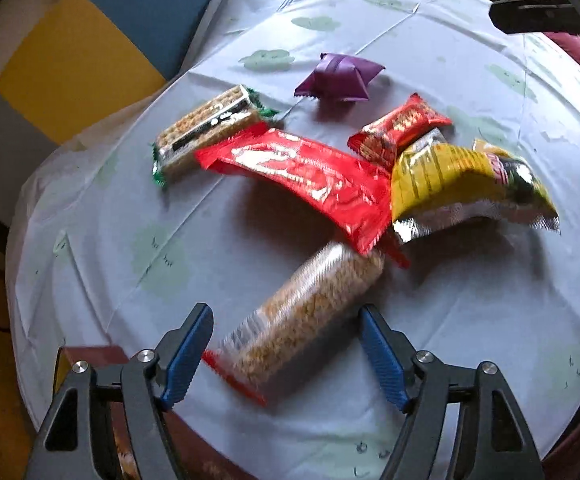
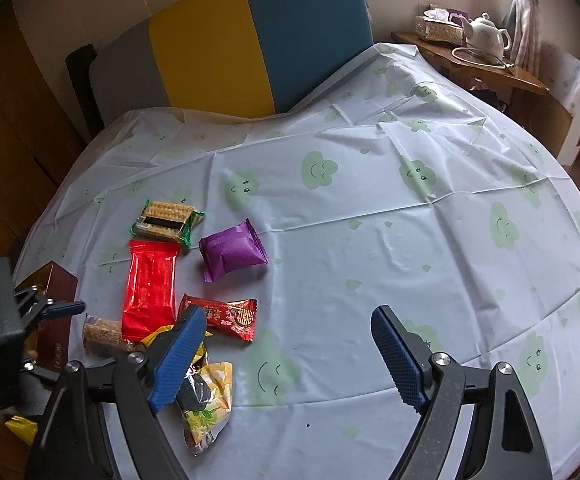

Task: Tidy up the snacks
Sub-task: 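Grasp the granola bar with red ends using the left tool, then hold the granola bar in the left tool while the right tool grasps the purple pack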

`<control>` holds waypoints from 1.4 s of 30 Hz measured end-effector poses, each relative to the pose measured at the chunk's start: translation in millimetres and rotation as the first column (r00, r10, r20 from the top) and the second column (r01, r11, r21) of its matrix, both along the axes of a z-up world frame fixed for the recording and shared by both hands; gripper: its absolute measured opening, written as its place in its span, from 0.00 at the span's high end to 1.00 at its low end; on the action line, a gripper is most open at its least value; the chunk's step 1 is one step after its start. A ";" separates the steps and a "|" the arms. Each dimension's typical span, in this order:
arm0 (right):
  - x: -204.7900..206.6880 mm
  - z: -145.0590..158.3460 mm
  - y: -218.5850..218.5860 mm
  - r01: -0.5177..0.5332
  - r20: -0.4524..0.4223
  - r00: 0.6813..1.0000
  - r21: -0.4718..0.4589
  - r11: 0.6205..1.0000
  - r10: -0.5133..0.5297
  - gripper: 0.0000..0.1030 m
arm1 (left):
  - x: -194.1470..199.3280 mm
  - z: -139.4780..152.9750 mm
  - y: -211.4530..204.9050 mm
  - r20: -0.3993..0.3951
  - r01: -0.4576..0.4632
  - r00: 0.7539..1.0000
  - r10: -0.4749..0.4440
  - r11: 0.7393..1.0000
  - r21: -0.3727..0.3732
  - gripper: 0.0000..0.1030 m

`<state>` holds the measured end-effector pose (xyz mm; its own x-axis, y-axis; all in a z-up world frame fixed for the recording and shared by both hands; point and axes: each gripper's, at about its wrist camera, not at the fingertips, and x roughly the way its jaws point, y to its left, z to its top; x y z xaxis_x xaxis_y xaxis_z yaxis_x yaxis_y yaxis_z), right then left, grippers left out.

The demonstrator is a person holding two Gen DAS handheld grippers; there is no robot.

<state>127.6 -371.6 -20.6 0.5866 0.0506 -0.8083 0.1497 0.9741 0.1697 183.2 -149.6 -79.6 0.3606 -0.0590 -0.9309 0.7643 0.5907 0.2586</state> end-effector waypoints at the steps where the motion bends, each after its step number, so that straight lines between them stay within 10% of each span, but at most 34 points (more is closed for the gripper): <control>1: 0.2 -0.2 -0.2 0.001 -0.002 1.000 0.004 1.000 -0.001 0.17 | 1.5 0.1 -0.4 -0.006 0.001 1.000 -0.001 1.000 -0.007 0.26; 12: 0.1 1.0 0.2 0.001 0.007 1.000 -0.004 1.000 -0.001 0.17 | -11.1 4.5 16.9 -0.131 -0.183 0.978 0.165 0.972 -0.147 0.69; 25: -4.0 1.0 -2.6 0.012 0.004 1.000 -0.013 1.000 -0.012 0.17 | -131.4 6.8 29.5 -0.029 -0.307 0.949 0.314 0.897 -0.318 0.70; 42: -0.8 -11.2 22.0 -0.094 -0.011 0.996 0.024 0.995 0.094 0.24 | -150.3 -5.7 43.7 0.083 -0.227 0.951 0.299 0.853 -0.470 0.70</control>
<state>126.8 -349.6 -31.8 0.5684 0.1244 -0.8133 0.0600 0.9796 0.1918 32.9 -105.9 -85.3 0.5529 -0.3409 -0.7603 0.5376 0.8431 0.0128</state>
